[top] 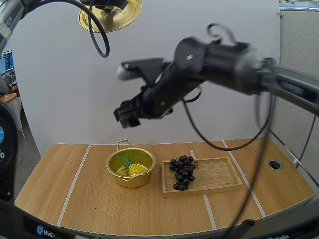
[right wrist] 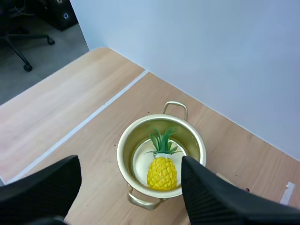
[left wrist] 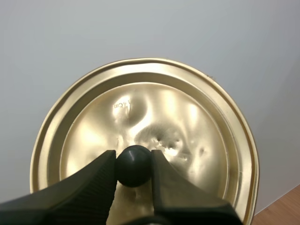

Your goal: Open the pot, put the pineapple inside, and close it

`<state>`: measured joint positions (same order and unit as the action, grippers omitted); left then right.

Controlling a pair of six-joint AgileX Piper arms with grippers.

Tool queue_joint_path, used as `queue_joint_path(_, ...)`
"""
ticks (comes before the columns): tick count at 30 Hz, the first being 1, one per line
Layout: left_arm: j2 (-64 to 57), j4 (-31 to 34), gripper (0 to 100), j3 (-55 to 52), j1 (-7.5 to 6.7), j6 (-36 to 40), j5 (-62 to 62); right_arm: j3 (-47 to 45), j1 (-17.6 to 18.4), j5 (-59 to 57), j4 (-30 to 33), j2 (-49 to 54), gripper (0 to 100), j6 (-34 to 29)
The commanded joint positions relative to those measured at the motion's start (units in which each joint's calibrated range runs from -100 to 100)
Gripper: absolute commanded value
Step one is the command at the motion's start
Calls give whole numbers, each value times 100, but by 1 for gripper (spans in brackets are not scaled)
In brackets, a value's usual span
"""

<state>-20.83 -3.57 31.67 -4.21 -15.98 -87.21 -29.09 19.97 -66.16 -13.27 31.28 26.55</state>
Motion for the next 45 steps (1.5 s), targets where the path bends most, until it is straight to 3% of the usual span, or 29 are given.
queue_joint_path(1,-23,3,0,42,-11,57,55,1,-17,-1240,135,1890,100,-176)
queue_joint_path(7,-23,3,0,42,-11,57,55,-484,-17,-1821,159,3149,100,-176)
queue_joint_path(17,-23,3,0,42,-11,57,55,-2487,-17,-1894,524,5459,100,-313)
queue_joint_path(25,-23,3,0,42,-11,57,55,-2962,-17,-2542,977,6361,100,-801)
queue_joint_path(26,-23,3,0,42,-11,57,55,-2995,-17,-2704,995,6394,91,-803)
queue_joint_path(29,-23,3,0,42,-11,57,55,-3081,-17,-2995,971,6538,43,-811)
queue_joint_path(31,-23,3,0,42,-11,57,55,-3114,-52,-3107,956,6663,4,-811)
queue_joint_path(32,-23,3,0,42,-11,57,55,-3133,-87,-3158,956,6727,0,-811)
queue_joint_path(45,-23,3,0,42,-11,57,55,-3146,-170,-3238,912,6872,0,-830)
